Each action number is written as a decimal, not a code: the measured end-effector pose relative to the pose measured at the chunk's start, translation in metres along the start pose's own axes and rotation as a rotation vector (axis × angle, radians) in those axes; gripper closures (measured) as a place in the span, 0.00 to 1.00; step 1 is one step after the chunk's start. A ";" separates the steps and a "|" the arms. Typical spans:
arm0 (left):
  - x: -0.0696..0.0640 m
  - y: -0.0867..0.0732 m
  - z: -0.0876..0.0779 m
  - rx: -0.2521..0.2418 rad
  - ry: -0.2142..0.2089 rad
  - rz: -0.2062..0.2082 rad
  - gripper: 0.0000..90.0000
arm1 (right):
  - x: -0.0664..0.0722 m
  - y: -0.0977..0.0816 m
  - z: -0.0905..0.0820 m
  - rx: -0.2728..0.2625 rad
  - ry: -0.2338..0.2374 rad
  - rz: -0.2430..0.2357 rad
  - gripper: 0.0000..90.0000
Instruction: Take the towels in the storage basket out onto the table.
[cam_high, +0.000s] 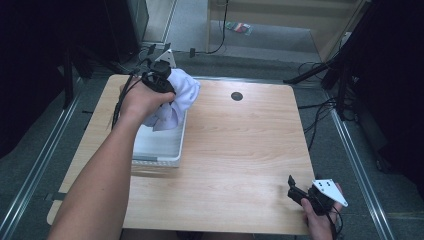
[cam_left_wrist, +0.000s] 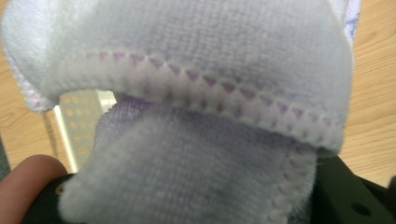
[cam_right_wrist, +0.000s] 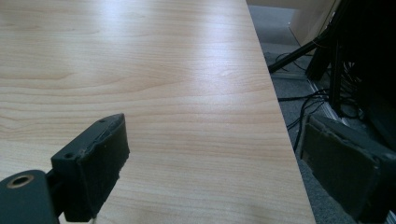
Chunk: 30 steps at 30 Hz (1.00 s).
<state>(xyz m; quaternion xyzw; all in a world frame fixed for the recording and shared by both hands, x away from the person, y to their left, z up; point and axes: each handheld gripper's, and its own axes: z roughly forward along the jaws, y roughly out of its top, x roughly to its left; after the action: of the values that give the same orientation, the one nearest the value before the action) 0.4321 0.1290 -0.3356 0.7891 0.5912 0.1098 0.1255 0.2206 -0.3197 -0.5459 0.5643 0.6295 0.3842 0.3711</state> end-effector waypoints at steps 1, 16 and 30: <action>-0.007 0.004 0.001 0.002 -0.005 0.017 0.69 | 0.000 0.000 0.000 0.000 0.001 0.000 0.09; -0.061 0.023 0.018 0.002 -0.055 0.067 0.69 | 0.000 0.000 0.000 -0.001 0.006 -0.001 0.09; -0.097 0.033 0.040 0.009 -0.095 0.099 0.68 | -0.001 0.000 0.000 -0.001 0.011 0.000 0.09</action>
<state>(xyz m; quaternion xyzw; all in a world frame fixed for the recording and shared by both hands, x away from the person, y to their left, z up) 0.4484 0.0240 -0.3650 0.8221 0.5455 0.0757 0.1444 0.2203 -0.3202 -0.5459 0.5618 0.6315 0.3876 0.3678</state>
